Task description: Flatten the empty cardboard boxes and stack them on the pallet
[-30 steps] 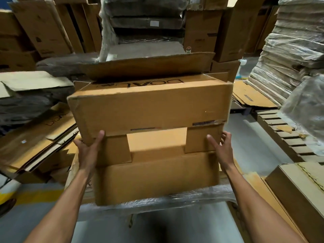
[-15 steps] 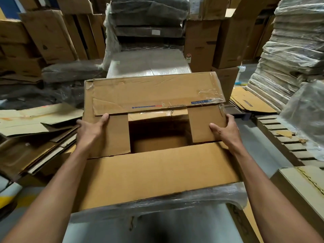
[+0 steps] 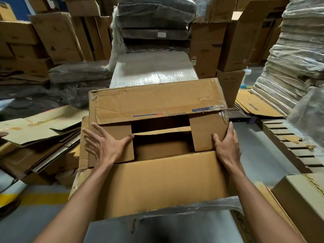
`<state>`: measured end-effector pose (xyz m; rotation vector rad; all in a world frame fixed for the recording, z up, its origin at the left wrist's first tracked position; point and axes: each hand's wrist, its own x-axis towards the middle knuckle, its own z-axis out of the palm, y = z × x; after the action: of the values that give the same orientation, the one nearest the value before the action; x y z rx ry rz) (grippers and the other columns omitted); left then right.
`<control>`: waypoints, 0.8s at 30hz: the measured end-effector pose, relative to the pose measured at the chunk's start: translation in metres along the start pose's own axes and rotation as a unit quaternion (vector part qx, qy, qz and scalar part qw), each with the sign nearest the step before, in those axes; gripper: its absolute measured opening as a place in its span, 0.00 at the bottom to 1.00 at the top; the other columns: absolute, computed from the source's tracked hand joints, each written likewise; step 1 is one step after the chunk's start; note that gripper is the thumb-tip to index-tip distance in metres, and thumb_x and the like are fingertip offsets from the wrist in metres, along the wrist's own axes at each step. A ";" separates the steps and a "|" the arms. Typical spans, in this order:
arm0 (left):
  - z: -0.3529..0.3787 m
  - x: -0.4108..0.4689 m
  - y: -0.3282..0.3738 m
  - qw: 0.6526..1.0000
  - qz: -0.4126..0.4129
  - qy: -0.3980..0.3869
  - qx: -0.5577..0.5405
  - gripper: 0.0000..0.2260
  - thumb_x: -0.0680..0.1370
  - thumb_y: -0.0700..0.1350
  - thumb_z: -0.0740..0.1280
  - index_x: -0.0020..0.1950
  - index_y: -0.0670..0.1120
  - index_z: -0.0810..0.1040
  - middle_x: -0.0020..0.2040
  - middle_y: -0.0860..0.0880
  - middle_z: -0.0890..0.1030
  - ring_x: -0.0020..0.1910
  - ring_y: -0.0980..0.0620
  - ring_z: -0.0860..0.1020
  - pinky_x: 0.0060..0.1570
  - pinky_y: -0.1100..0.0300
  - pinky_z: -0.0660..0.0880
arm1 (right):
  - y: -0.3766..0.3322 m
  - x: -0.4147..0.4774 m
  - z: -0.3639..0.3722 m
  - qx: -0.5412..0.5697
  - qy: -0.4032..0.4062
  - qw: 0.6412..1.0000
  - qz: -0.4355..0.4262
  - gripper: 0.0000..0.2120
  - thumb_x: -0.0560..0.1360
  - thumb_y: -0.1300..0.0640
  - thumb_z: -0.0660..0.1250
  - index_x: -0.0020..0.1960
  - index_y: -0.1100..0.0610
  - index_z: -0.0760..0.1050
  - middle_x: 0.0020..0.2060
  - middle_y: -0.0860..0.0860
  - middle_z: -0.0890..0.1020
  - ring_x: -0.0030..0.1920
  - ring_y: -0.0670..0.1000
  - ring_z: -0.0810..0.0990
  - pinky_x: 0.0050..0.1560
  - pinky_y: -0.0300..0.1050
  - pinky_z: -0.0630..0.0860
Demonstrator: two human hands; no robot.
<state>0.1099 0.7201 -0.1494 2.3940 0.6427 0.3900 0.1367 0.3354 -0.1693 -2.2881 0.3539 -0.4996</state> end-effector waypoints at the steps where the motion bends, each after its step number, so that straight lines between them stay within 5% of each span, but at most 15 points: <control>1: 0.002 0.000 0.001 1.000 0.002 0.000 0.008 0.68 0.60 0.81 0.65 0.79 0.47 0.27 0.77 0.33 0.28 0.78 0.30 0.37 0.74 0.33 0.37 | 0.001 -0.002 0.001 0.003 0.007 1.000 0.001 0.40 0.80 0.45 0.67 0.83 0.54 0.49 0.78 0.58 0.64 0.73 0.63 0.69 0.68 0.65 0.71; 7: 0.008 0.005 -0.003 0.999 0.015 -0.006 0.047 0.69 0.59 0.80 0.66 0.79 0.46 0.28 0.78 0.34 0.29 0.78 0.29 0.38 0.74 0.32 0.39 | 0.000 -0.011 0.006 -0.034 0.033 0.999 0.005 0.40 0.80 0.46 0.67 0.83 0.58 0.52 0.77 0.60 0.66 0.75 0.63 0.67 0.72 0.66 0.65; 11: 0.011 0.003 -0.008 0.998 0.037 0.008 0.046 0.69 0.58 0.81 0.66 0.80 0.49 0.28 0.79 0.35 0.31 0.79 0.29 0.41 0.73 0.30 0.43 | -0.028 -0.021 0.018 -0.100 0.097 0.977 -0.162 0.28 0.77 0.53 0.69 0.74 0.60 0.69 0.73 0.60 0.71 0.74 0.59 0.68 0.75 0.61 0.61; 14: 0.013 -0.002 -0.013 0.998 0.051 0.020 0.043 0.67 0.57 0.85 0.59 0.81 0.51 0.30 0.79 0.35 0.32 0.79 0.29 0.39 0.73 0.29 0.43 | -0.061 -0.035 0.034 -0.007 -0.033 0.966 -0.255 0.21 0.77 0.61 0.69 0.70 0.60 0.74 0.67 0.57 0.77 0.69 0.56 0.73 0.74 0.53 0.67; 16: 0.014 -0.008 -0.018 0.996 0.066 0.032 0.044 0.66 0.57 0.83 0.60 0.81 0.53 0.31 0.80 0.36 0.32 0.78 0.29 0.38 0.72 0.28 0.42 | -0.086 -0.038 0.043 0.081 -0.160 0.964 -0.196 0.22 0.78 0.63 0.69 0.72 0.59 0.74 0.66 0.55 0.79 0.67 0.52 0.76 0.71 0.43 0.69; 19: 0.017 -0.016 -0.024 0.994 0.081 0.041 0.059 0.65 0.60 0.81 0.64 0.82 0.50 0.35 0.80 0.36 0.32 0.78 0.29 0.37 0.72 0.28 0.42 | -0.115 -0.039 0.053 0.270 -0.302 0.914 -0.030 0.28 0.76 0.67 0.70 0.74 0.59 0.70 0.66 0.54 0.79 0.68 0.52 0.77 0.70 0.47 0.73; 21: 0.017 -0.019 -0.022 0.995 0.058 0.033 0.077 0.65 0.61 0.78 0.70 0.83 0.44 0.43 0.80 0.36 0.32 0.79 0.29 0.39 0.72 0.28 0.45 | -0.126 -0.040 0.058 0.345 -0.297 0.890 -0.021 0.23 0.75 0.69 0.70 0.68 0.56 0.74 0.62 0.51 0.81 0.66 0.50 0.79 0.66 0.45 0.75; 24: 0.015 -0.019 -0.019 0.994 0.036 0.031 0.096 0.64 0.62 0.77 0.71 0.83 0.41 0.46 0.80 0.36 0.33 0.79 0.30 0.41 0.73 0.30 0.48 | -0.147 -0.040 0.055 0.328 -0.188 0.921 -0.095 0.15 0.76 0.63 0.72 0.61 0.55 0.76 0.57 0.52 0.83 0.60 0.51 0.81 0.61 0.42 0.76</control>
<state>0.0933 0.7154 -0.1754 2.6024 0.6498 0.4523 0.1407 0.4853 -0.1070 -1.7053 -0.2100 -0.2104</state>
